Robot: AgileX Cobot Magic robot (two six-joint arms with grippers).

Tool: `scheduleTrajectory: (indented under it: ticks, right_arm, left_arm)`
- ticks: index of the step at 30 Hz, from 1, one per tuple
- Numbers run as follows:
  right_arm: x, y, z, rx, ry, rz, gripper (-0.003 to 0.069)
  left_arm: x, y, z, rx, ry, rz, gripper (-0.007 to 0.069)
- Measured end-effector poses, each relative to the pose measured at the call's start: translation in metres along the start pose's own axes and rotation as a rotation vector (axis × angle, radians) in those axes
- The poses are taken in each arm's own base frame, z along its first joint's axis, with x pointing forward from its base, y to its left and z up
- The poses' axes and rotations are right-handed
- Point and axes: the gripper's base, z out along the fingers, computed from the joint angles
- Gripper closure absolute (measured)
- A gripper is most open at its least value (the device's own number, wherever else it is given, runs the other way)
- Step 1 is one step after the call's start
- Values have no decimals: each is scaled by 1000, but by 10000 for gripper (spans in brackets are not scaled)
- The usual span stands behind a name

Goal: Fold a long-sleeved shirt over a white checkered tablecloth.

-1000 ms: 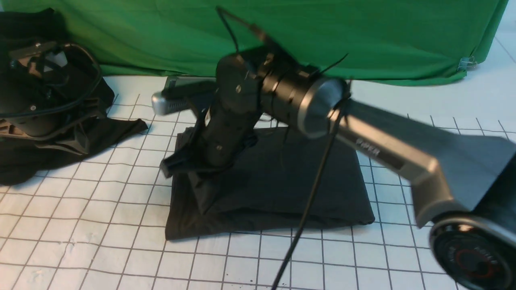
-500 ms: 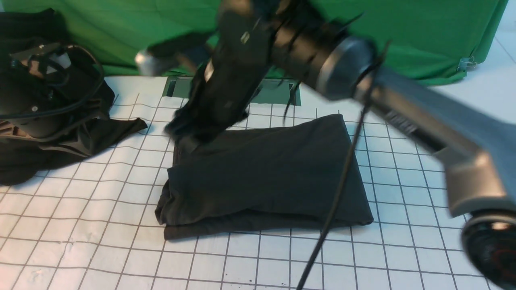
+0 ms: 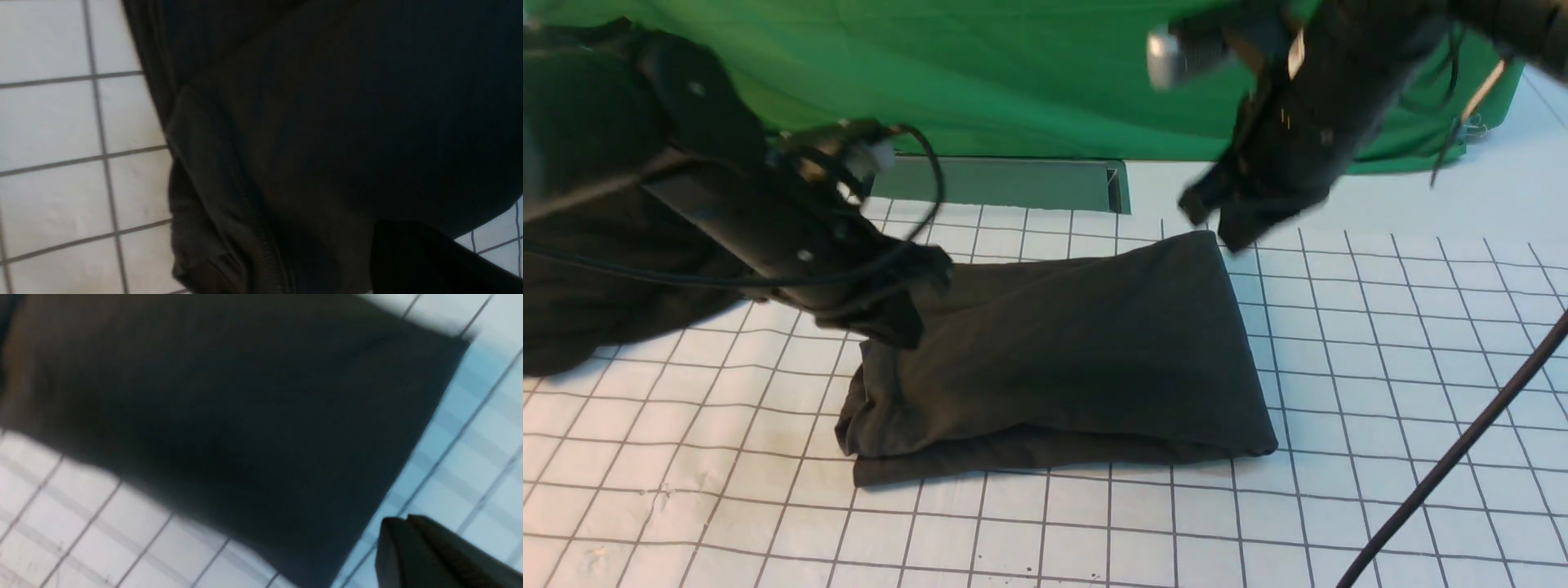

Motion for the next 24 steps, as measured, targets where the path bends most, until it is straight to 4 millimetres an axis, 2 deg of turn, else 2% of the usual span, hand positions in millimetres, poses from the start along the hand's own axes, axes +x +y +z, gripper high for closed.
scheduleTrajectory:
  ticks: [1,2,3,5,6,8,9,10,12,15,18,21,24]
  right_arm:
    - [10,1,20,-44,39,2,665]
    - [11,1,22,-48,43,3,665]
    - [21,1,45,-74,77,12,665]
    - [27,0,64,-83,105,22,665]
    - [29,0,67,-84,113,21,665]
    - [42,-5,95,-89,191,25,665]
    - [42,-6,96,-90,196,25,665]
    - [50,-11,110,-93,240,37,665]
    - [59,-18,121,-98,283,56,665]
    - [64,-31,124,-107,312,95,665]
    - [66,-42,116,-105,310,116,665]
    - [64,-48,97,-89,269,103,665]
    - [60,-47,77,-76,205,93,665]
  left_arm:
    - [1,-3,13,-6,30,4,630]
    - [2,-3,17,-7,39,4,630]
    - [3,-5,32,-19,69,15,630]
    - [5,-3,48,-39,97,30,630]
    - [5,-3,49,-45,99,35,630]
    - [8,5,63,-112,137,42,630]
    - [8,6,64,-119,140,36,630]
    - [10,12,69,-167,156,37,630]
    - [11,18,71,-223,160,35,628]
    - [10,18,67,-250,144,45,628]
    - [6,14,56,-242,88,41,628]
    - [0,3,29,-187,-25,14,628]
    - [-5,-12,10,-102,-126,-7,628]
